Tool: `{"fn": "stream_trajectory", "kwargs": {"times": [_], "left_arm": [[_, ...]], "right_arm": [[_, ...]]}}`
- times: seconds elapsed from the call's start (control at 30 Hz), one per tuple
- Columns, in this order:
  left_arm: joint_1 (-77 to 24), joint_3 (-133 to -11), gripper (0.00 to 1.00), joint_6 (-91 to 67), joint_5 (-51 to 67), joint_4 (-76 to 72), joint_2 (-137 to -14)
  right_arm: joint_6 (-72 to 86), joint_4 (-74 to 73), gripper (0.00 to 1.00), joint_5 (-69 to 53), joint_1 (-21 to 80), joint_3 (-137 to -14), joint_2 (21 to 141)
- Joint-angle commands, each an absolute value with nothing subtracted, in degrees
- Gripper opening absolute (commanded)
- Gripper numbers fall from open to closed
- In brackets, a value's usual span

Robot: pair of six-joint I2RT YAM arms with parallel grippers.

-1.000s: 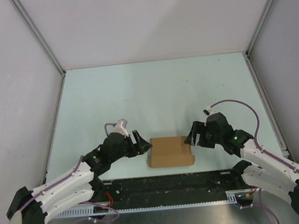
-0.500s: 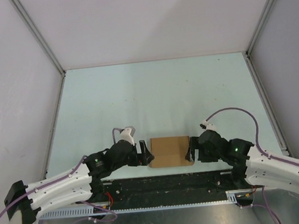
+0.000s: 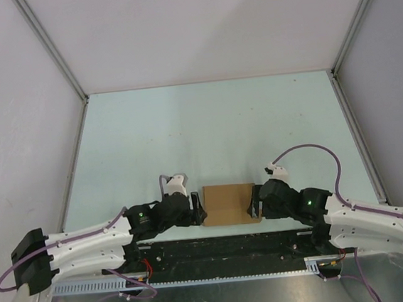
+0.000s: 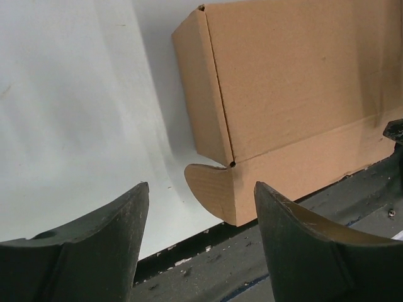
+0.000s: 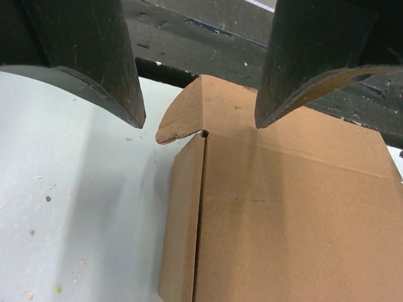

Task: Fold the paper box

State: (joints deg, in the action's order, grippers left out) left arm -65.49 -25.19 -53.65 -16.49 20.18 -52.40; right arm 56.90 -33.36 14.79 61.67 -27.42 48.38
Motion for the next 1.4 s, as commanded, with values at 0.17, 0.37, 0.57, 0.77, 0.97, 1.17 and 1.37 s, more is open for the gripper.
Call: {"fn": "stream_trajectory", "kwargs": {"times": [0.17, 0.37, 0.57, 0.77, 0.97, 1.17, 1.37], "left_arm": [[-66.36, -28.48, 0.70, -56.43, -16.87, 15.21, -54.67], [-66.44, -28.21, 0.70, -56.69, -15.91, 13.36, -56.86], [-66.53, -27.86, 0.67, -56.87, -15.03, 12.31, -57.74], [-66.62, -27.60, 0.65, -56.87, -14.59, 11.69, -57.22], [-66.80, -27.60, 0.65, -56.60, -14.15, 11.16, -60.73], [-66.97, -28.12, 0.65, -55.99, -15.29, 10.72, -61.79], [-66.97, -28.74, 0.65, -55.90, -16.08, 10.72, -62.22]], "right_arm": [[57.22, -30.32, 0.69, 17.58, 62.05, -29.36, 49.30], [56.78, -28.48, 0.66, 16.08, 61.96, -29.09, 51.41], [56.87, -28.56, 0.62, 15.82, 62.14, -29.18, 51.42], [57.13, -29.62, 0.63, 15.56, 62.05, -29.18, 50.36], [56.95, -30.41, 0.68, 15.47, 62.05, -29.09, 50.01], [56.78, -30.41, 0.71, 15.38, 62.14, -29.09, 50.36], [56.78, -30.15, 0.71, 15.21, 62.14, -28.92, 50.10]]}}
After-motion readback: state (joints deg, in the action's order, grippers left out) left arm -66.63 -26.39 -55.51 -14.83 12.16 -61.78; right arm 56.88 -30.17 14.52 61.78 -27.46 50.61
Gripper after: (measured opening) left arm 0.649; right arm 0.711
